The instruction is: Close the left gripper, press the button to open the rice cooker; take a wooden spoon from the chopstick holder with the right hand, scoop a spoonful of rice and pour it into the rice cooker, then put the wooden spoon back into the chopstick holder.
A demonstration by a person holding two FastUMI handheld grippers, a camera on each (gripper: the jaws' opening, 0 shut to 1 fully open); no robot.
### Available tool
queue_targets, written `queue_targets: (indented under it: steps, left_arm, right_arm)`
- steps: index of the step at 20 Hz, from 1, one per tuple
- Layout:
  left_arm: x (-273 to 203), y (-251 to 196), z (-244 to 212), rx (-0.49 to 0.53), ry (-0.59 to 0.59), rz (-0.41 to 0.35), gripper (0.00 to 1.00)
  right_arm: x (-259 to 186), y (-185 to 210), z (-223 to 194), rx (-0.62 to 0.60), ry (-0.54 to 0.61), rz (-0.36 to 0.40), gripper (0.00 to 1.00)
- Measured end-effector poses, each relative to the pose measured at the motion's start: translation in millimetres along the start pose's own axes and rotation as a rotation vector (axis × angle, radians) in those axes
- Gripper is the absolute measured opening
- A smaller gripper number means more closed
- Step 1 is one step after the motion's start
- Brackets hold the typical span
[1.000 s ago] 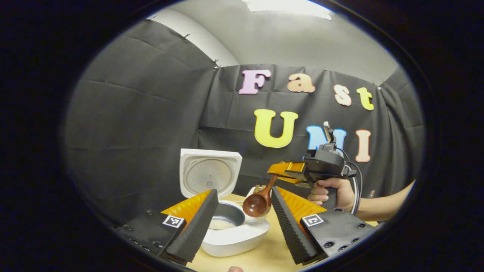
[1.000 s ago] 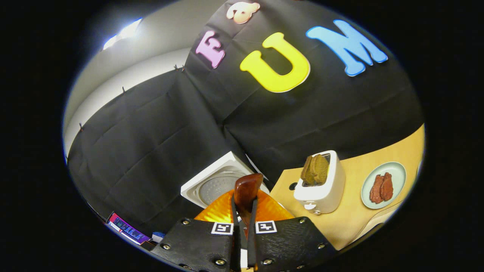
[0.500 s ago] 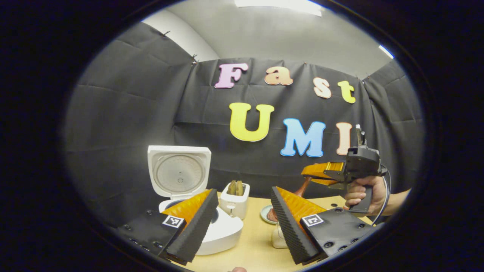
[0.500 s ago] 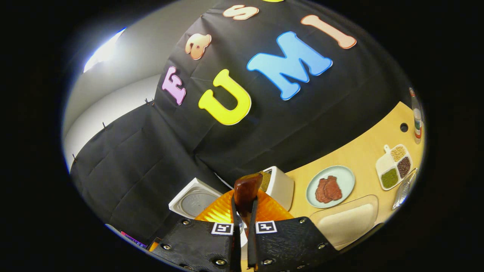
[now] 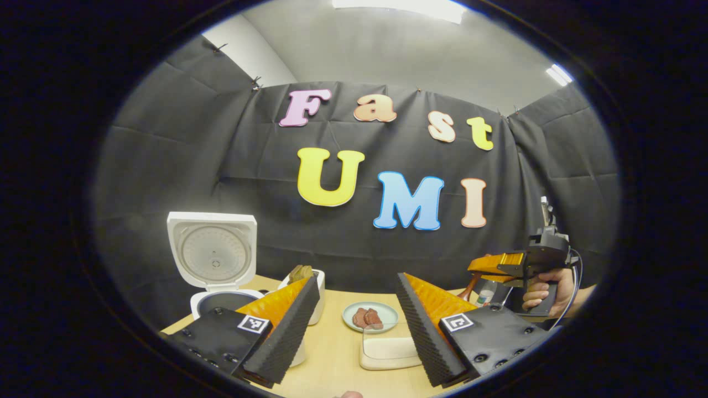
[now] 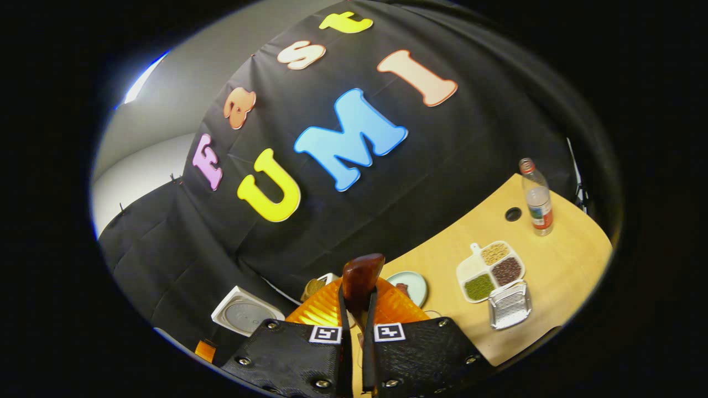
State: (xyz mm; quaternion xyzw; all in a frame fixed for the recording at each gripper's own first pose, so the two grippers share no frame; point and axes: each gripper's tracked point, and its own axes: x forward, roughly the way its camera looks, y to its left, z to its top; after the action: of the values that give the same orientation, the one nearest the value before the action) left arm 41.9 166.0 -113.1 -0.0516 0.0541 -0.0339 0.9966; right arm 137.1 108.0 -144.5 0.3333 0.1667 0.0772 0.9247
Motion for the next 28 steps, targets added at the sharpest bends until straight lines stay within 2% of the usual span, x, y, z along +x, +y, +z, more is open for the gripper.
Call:
queue_targets:
  steps: [5, 10, 16, 23, 25, 28]
  left_arm:
    - [-1, -18, 1, 0.012, 0.004, -0.008, 0.96]
    - [-10, -25, 2, 0.028, 0.013, 0.013, 0.97]
    - [-19, -30, 2, 0.04, 0.026, 0.035, 0.97]
    - [-32, -23, 1, 0.051, 0.041, 0.07, 0.97]
    - [-33, -19, -2, 0.049, 0.05, 0.081, 0.96]
    - [-36, -16, -4, 0.047, 0.059, 0.087, 0.97]
  right_arm:
    - [-15, -81, 32, 0.048, -0.077, -0.161, 0.07]
    - [-15, -137, 46, 0.028, -0.119, -0.28, 0.07]
    - [11, -170, 33, -0.032, -0.105, -0.353, 0.07]
    - [49, -190, -1, -0.138, -0.068, -0.42, 0.07]
    - [55, -201, -12, -0.177, -0.068, -0.463, 0.07]
    - [63, -213, -34, -0.164, -0.043, -0.489, 0.07]
